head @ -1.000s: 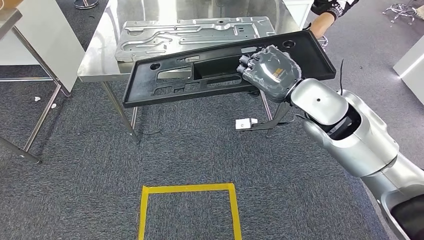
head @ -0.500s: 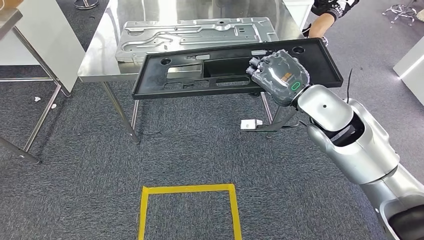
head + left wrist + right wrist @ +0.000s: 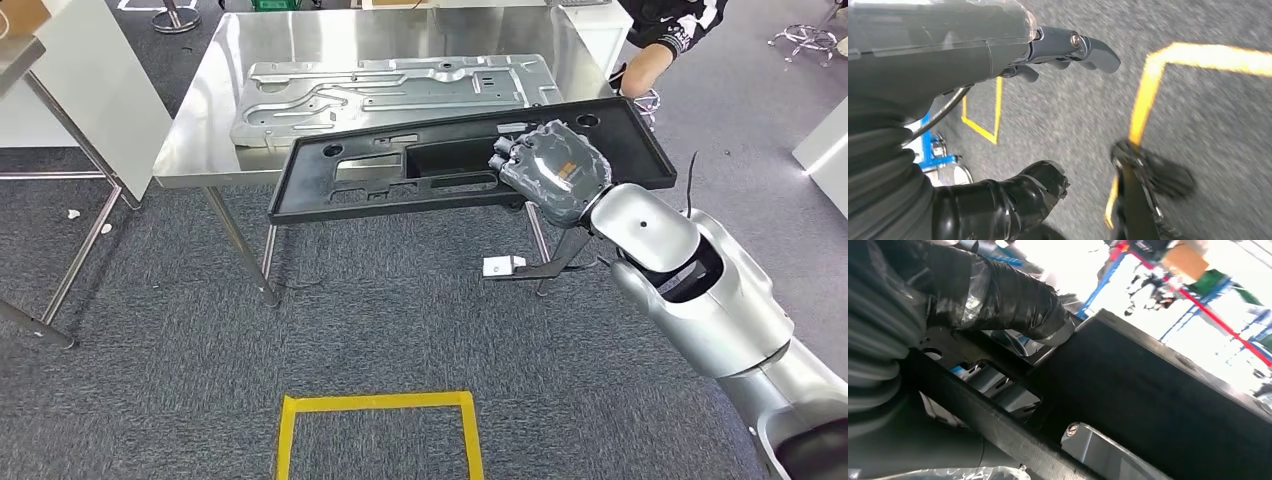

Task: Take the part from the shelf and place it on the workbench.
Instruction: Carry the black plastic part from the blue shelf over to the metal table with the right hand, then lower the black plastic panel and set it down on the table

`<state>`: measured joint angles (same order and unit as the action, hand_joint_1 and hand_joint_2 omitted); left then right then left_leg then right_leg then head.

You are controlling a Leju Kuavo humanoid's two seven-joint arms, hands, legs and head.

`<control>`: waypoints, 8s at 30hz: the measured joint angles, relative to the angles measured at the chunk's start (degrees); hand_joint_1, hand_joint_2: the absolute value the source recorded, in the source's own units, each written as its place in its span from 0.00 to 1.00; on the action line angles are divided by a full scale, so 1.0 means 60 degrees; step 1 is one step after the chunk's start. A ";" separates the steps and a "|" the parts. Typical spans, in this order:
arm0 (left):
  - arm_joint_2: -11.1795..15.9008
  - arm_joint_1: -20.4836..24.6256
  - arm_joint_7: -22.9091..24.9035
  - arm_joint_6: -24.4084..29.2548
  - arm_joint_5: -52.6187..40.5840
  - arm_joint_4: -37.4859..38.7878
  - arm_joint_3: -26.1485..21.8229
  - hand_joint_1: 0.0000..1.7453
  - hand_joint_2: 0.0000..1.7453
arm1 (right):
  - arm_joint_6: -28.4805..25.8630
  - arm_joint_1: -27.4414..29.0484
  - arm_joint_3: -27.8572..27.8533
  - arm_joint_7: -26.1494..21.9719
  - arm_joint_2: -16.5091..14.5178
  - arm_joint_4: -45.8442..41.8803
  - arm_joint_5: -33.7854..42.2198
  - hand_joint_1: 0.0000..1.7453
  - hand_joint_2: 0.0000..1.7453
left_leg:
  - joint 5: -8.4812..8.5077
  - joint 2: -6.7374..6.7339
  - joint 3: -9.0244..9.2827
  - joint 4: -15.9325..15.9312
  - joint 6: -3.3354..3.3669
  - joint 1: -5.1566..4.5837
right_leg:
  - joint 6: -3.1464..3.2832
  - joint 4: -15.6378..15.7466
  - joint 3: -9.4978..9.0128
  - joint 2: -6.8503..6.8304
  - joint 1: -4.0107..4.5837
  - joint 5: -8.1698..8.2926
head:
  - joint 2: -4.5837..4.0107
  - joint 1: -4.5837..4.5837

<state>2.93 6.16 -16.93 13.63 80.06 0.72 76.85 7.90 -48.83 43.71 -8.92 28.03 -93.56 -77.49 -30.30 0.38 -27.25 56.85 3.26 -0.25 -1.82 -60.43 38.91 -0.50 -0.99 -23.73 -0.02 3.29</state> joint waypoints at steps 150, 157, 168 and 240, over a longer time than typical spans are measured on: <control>-0.0013 0.0151 0.0732 0.0521 0.0000 -0.0012 -0.0546 0.00 1.00 | 0.0432 -0.1711 0.2188 -0.0320 0.0001 0.1781 0.2108 1.00 1.00 | -0.0458 0.0096 0.0174 0.0427 -0.0500 0.0166 | 0.0338 -0.0080 0.0187 0.0128 -0.0063 0.0207 | 0.0000 -0.0103; -0.0021 0.0142 0.0788 0.0566 0.0000 -0.0014 -0.0536 0.00 1.00 | 0.0425 -0.1662 0.2302 -0.0321 -0.0005 0.1795 0.2123 1.00 1.00 | -0.0704 0.0003 -0.1697 0.2528 -0.0588 0.0180 | 0.0481 0.0007 -0.0134 0.0138 -0.0035 0.0005 | 0.0000 -0.0108; -0.0025 0.0130 0.0519 0.0511 0.0000 -0.0012 -0.0543 0.00 1.00 | 0.0400 -0.1644 0.2310 -0.0317 0.0015 0.1831 0.2148 1.00 1.00 | 0.0741 0.0035 -0.1143 0.0327 -0.0402 0.0066 | 0.0345 0.0156 -0.0309 0.0121 0.0021 0.0015 | 0.0000 -0.0100; -0.0044 0.0135 0.0217 0.0511 0.0000 -0.0011 -0.0433 0.00 0.00 | 0.0553 -0.0484 0.2508 -0.0424 -0.0122 0.1394 0.4252 0.00 0.00 | 0.0751 0.0044 -0.1186 0.0338 -0.0268 0.0027 | 0.0124 0.0282 -0.0337 0.0117 -0.0025 0.0082 | 0.0000 -0.0101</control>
<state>2.67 6.97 -15.63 16.70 80.06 0.66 74.25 11.21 -51.73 58.76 -11.46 27.29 -85.20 -51.98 -25.79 0.64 -34.36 58.87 1.65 -0.09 -1.08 -58.74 36.89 0.21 -1.14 -23.24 -0.02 2.69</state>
